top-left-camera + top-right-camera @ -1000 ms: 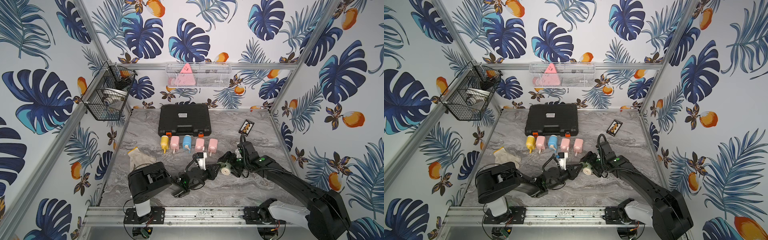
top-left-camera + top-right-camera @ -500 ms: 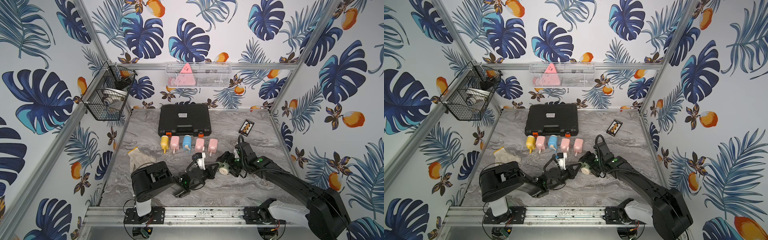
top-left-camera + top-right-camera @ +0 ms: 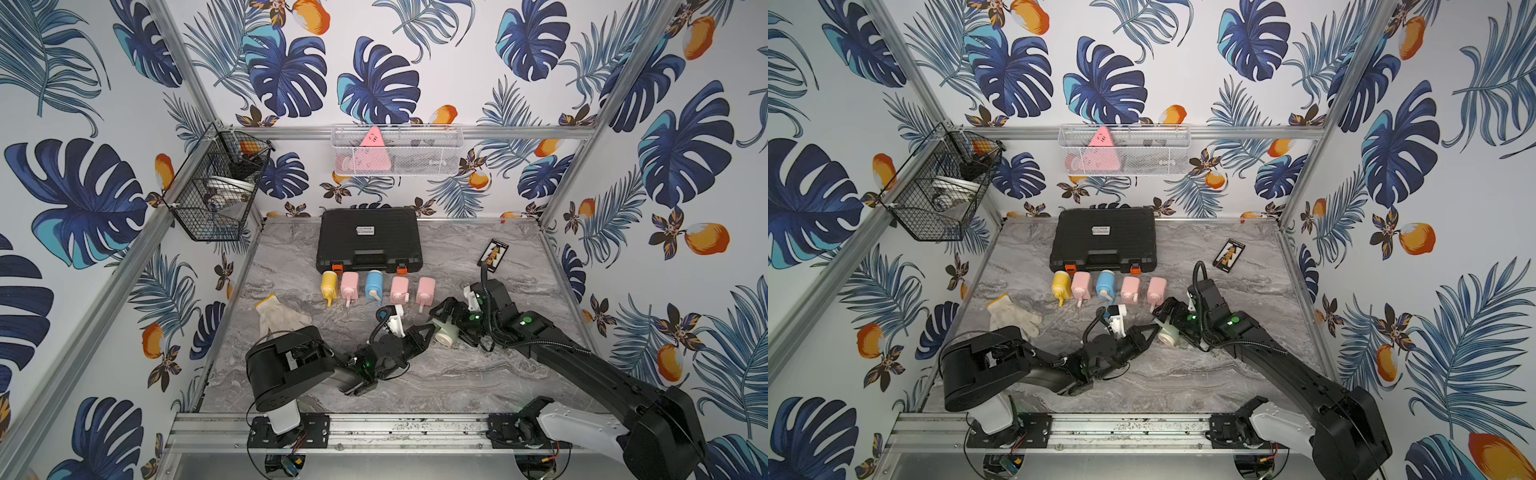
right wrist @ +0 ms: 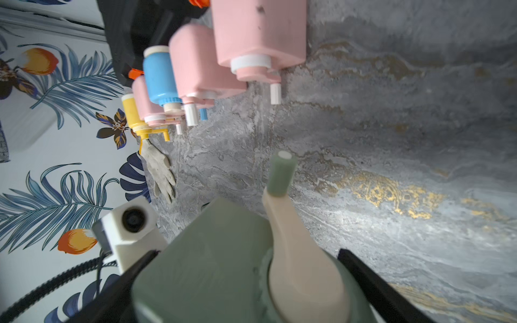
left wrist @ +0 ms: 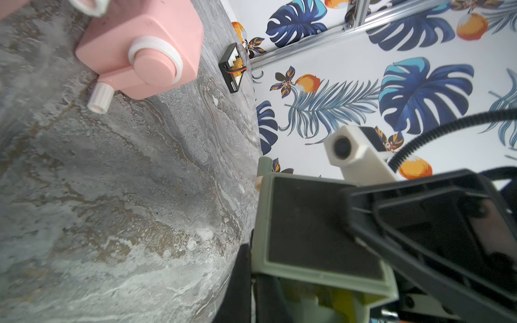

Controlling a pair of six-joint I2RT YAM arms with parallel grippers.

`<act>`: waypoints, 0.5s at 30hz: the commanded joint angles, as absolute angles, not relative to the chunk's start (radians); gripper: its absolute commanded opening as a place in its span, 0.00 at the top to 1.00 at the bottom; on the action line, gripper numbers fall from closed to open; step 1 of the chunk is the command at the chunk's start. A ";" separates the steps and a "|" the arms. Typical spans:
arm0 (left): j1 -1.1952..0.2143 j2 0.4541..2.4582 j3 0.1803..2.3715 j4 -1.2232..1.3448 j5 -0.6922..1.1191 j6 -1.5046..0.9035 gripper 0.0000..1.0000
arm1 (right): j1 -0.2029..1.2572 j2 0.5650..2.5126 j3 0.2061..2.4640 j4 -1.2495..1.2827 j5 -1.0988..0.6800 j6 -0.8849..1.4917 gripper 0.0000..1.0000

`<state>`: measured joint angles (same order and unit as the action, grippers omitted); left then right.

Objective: Put the tray back into the pencil sharpener
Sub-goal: Pick up the pencil sharpener from the center of the board.

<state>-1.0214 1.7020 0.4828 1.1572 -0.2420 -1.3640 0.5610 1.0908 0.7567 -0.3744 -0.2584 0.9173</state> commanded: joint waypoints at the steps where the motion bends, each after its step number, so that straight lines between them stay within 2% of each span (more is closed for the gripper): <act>1: -1.019 1.665 0.477 1.105 -0.285 -1.493 1.00 | 0.560 1.016 0.782 -0.430 -0.141 0.768 0.00; 6: -0.995 1.617 0.468 1.033 -0.234 -1.638 1.00 | 0.560 0.921 0.779 -0.419 -0.108 0.607 0.00; 11: -0.909 1.555 0.493 0.843 -0.017 -1.791 1.00 | 0.560 0.857 0.719 -0.331 -0.063 0.411 0.00; 15: -0.822 1.477 0.552 0.601 0.197 -1.829 1.00 | 0.562 0.792 0.655 -0.131 -0.087 0.207 0.00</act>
<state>-0.8597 1.5146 0.5194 0.7731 0.0067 -1.7481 0.5606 0.8192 0.6804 -0.3161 -0.0887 0.4179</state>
